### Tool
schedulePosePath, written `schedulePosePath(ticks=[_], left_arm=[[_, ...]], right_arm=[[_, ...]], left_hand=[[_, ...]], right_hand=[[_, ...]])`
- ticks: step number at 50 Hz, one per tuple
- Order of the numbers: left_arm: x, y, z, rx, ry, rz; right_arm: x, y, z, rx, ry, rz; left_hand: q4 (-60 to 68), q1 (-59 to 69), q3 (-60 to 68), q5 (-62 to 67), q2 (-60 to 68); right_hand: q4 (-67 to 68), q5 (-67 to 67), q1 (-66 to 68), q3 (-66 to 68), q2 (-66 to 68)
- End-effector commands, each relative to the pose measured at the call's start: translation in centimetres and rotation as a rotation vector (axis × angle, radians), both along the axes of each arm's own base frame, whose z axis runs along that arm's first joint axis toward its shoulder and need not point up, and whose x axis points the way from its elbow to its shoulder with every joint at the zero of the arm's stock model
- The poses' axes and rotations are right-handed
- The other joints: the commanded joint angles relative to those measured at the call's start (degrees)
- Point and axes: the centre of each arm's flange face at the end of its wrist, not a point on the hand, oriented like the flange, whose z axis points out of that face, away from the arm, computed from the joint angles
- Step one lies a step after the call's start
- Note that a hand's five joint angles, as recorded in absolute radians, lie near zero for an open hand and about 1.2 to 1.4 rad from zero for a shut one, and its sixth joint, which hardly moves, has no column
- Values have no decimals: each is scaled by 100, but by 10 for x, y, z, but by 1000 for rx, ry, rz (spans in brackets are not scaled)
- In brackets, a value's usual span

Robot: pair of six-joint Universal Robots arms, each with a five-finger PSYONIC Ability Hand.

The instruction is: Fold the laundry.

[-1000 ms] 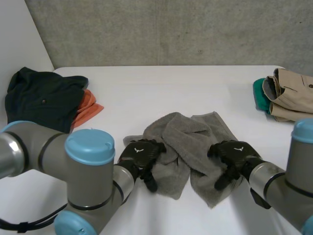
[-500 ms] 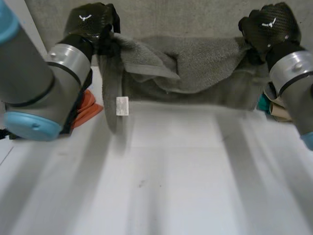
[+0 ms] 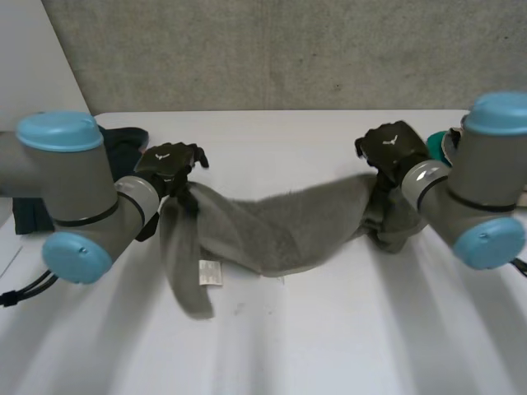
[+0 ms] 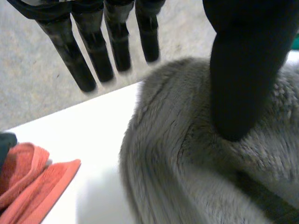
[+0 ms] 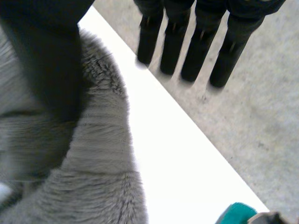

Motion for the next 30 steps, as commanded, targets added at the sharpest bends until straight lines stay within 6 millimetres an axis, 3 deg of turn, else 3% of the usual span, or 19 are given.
schedulePosePath(ticks=[1,5,6,7,12,15,20,23,27,30], left_arm=[[-2,-24,-5,-36,-28,13],[2,-3,33,-85,-27,-8],[5,11,47,-103,-26,-19],[7,17,50,-106,-28,-22],[12,58,62,-157,-71,-71],[11,81,46,-188,-147,-132],[3,102,8,-309,-329,-252],[-7,105,-15,-355,-427,-307],[-20,104,-35,-388,-518,-355],[-22,97,-46,-377,-545,-357]], right_arm=[[-4,-24,-2,-120,-22,-150],[-13,-11,28,-165,-27,-186],[-16,-6,34,-171,-29,-184],[-21,3,46,-182,-28,-178],[-28,33,57,-135,26,-121],[-35,49,50,-56,90,-102],[-39,58,41,27,115,-94],[-40,53,39,36,104,-103],[-32,40,5,144,51,-89],[-29,30,-5,173,2,-87]], left_hand=[[-1483,-1105,-1529,-1488,-1509],[-1466,-1089,-1512,-1471,-1492],[-1400,-1022,-1445,-1404,-1425],[-1349,-971,-1395,-1354,-1375],[-1113,-736,-1159,-1118,-1139],[-794,-417,-840,-799,-820],[-491,-113,-536,-495,-516],[-507,-130,-553,-512,-533],[-507,-130,-553,-512,-533],[-474,-96,-520,-479,-500]], right_hand=[[-2048,-1949,-1734,-1935,-1833],[-2048,-1949,-1734,-1935,-1833],[-2048,-1949,-1734,-1935,-1833],[-2048,-1949,-1734,-1935,-1833],[-2048,-1949,-1734,-1935,-1833],[-2048,-1949,-1734,-1935,-1833],[-1400,-1301,-1086,-1287,-1186],[-1400,-1301,-1086,-1287,-1185],[-1400,-1301,-1086,-1287,-1186],[-1367,-1268,-1053,-1254,-1152]])
